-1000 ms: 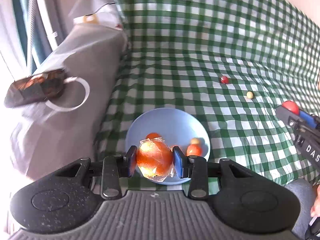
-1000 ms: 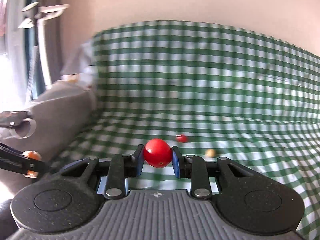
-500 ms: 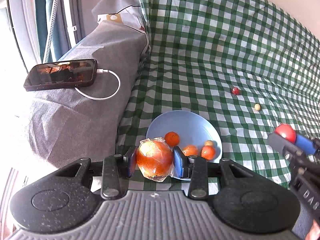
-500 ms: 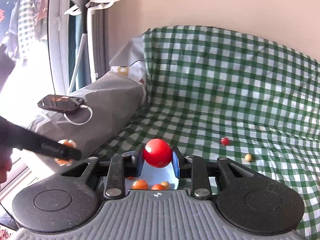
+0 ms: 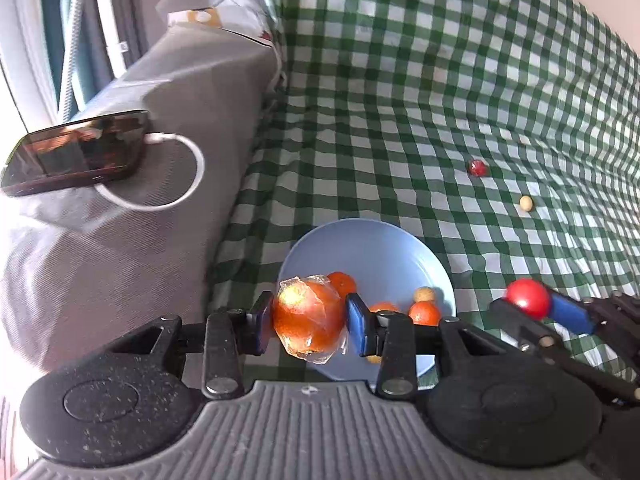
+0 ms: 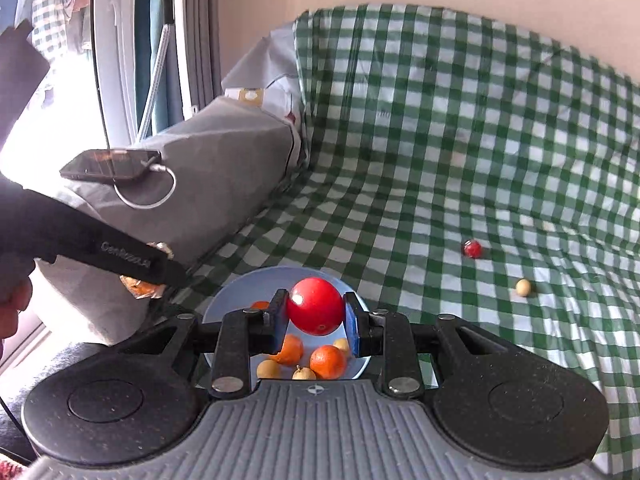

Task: Organize fruits

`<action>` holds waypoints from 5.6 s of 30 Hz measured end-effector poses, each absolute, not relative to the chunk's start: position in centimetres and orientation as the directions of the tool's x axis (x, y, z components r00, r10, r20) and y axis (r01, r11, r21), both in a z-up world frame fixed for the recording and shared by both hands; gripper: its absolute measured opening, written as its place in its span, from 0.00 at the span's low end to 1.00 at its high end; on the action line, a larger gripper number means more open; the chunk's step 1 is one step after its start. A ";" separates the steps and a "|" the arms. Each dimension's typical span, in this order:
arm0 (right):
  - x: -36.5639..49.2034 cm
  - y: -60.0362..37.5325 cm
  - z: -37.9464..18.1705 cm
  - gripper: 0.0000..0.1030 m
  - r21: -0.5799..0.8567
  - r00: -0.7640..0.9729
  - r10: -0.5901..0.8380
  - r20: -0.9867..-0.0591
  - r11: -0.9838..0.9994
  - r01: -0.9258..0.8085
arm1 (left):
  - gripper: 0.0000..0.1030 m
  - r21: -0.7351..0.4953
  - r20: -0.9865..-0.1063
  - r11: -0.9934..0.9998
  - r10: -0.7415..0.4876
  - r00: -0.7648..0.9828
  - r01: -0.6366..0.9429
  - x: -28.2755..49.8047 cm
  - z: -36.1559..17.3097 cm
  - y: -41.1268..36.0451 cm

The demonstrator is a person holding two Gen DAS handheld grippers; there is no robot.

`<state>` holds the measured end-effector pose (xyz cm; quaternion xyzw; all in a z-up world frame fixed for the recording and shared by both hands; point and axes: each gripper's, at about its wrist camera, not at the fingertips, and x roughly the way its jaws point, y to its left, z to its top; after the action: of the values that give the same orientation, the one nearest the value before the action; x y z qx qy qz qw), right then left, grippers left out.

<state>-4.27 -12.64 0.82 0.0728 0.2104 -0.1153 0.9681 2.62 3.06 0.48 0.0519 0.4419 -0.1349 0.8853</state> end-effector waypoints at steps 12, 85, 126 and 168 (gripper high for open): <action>1.6 -14.8 -3.7 0.29 0.095 0.844 -0.141 -0.517 0.971 0.221 | 0.41 0.010 -0.849 0.948 -0.161 0.503 0.319 7.9 -5.4 0.5; -10.5 -11.0 2.3 0.99 0.201 0.865 -0.140 -0.482 0.943 0.264 | 1.00 0.145 -0.769 0.942 -0.084 0.633 0.302 -3.4 4.1 3.7; -2.1 -36.4 -8.2 0.99 0.223 0.715 -0.443 -0.542 0.744 0.630 | 1.00 0.089 -0.808 0.822 -0.271 0.523 0.563 16.6 -5.0 -22.1; -2.4 -37.2 -8.8 0.25 0.204 0.702 -0.435 -0.564 0.751 0.628 | 0.35 -0.035 -0.788 0.827 -0.368 0.494 0.561 14.9 -3.0 -20.4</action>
<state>-2.42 -37.21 -8.75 0.1944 0.2489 -0.2946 0.9019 14.87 -20.40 -2.99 0.1139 0.4240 -0.2711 0.8566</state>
